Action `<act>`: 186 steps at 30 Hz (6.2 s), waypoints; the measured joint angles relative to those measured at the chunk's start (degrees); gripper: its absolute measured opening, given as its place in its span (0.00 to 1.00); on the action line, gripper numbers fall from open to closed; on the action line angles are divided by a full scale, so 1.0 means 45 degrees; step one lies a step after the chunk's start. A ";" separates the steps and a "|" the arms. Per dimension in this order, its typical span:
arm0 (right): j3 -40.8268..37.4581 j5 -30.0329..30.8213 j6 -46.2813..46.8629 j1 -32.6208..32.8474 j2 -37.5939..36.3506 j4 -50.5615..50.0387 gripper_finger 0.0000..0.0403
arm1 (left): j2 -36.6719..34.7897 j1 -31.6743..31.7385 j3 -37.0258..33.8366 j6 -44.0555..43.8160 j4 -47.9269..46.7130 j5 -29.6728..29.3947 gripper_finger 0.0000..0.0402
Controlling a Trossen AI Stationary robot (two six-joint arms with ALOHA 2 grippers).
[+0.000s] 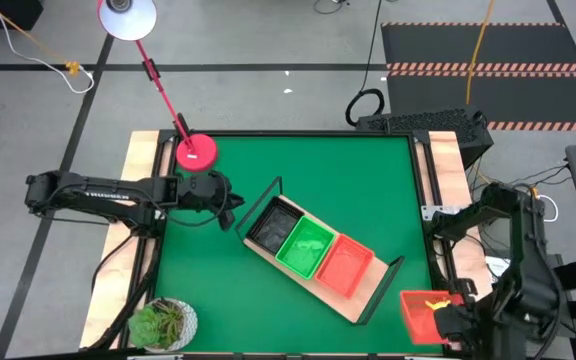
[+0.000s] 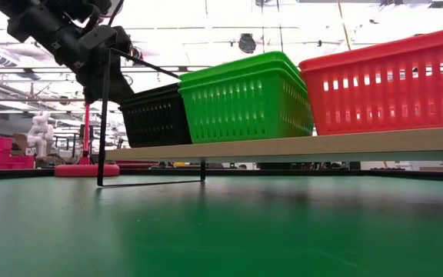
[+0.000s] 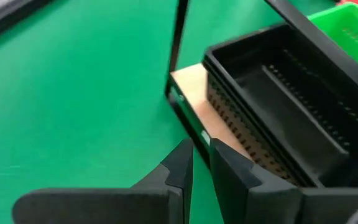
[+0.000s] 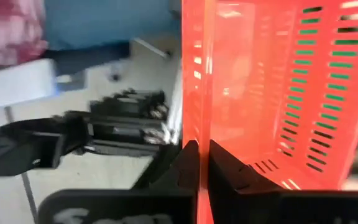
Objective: Stack baskets on shelf by color
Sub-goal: Stack the orange bin on the orange bin on the shelf, then adjust the shelf
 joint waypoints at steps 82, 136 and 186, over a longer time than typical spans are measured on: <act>-0.6134 0.2271 -1.8447 -0.7518 -0.0235 0.3424 0.35 | 0.1958 -0.0530 -0.0395 0.1232 0.3474 0.0994 0.14; -0.7113 0.1983 -1.8034 -0.7504 -0.1322 0.5380 0.04 | 0.1962 -0.0530 -0.0390 0.1417 0.3797 0.1023 0.14; -0.8224 0.5765 -1.5451 -0.6331 -0.4115 1.0599 0.25 | 0.1977 0.0014 -0.0390 0.3216 0.3652 0.1148 0.14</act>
